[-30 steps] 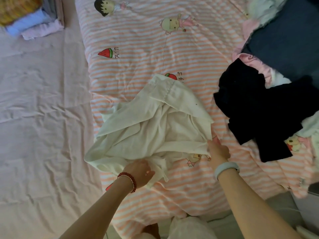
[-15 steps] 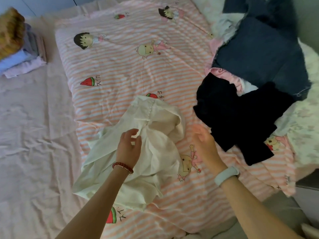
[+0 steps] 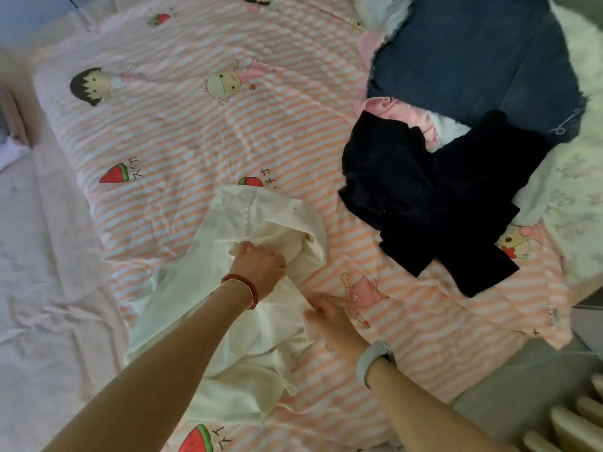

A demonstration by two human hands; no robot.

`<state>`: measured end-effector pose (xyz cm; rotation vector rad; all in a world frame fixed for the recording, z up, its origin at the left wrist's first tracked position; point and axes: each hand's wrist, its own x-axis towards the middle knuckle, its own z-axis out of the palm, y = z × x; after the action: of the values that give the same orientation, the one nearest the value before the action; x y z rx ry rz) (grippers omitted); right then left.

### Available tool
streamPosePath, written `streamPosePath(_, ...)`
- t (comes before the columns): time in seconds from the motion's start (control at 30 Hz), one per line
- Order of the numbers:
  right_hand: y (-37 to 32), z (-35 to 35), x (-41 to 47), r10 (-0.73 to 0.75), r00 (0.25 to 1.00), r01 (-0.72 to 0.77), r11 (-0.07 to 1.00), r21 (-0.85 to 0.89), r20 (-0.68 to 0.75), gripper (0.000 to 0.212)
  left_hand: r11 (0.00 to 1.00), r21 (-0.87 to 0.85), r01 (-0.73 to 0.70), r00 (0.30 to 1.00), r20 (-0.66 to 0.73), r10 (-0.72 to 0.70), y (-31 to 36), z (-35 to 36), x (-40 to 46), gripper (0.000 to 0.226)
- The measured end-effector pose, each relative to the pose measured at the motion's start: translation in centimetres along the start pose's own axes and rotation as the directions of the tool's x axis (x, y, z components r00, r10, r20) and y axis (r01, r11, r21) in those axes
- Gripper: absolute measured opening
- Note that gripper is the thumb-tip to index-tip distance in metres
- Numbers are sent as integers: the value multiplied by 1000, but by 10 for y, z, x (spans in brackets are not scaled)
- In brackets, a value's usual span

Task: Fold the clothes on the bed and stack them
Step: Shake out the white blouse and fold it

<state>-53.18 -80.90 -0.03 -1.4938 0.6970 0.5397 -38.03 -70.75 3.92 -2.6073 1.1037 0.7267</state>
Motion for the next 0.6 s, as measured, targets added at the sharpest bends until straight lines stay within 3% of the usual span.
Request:
streamPosePath(0.1, -3, 3, -2, -41, 993, 48, 996, -69, 112, 7, 969, -237, -64, 987, -159, 27, -10, -13, -13, 25)
streamPosePath(0.17, -13, 1, -7, -76, 992, 83, 994, -70, 104, 7, 934, -351, -63, 968, -249, -28, -18, -30, -23, 21)
streamPosePath(0.33, -77, -24, -22, -312, 938, 309, 950, -46, -150, 9, 925, -380, 3, 899, -404, -169, -34, -93, -44, 18)
streamPosePath(0.4, -121, -39, -34, -454, 857, 436, 891, -126, -244, 9, 912, -410, 3, 841, -493, -224, -42, -127, -61, 18)
streamPosePath(0.47, -167, -52, -55, -608, 755, 554, 792, -258, -244, 15, 882, -471, -15, 751, -588, -301, -51, -164, -84, 18)
streamPosePath(0.6, -240, -57, -123, -776, 630, 638, 533, -556, -22, 39, 836, -528, -148, 535, -754, -381, -57, -236, -149, 11)
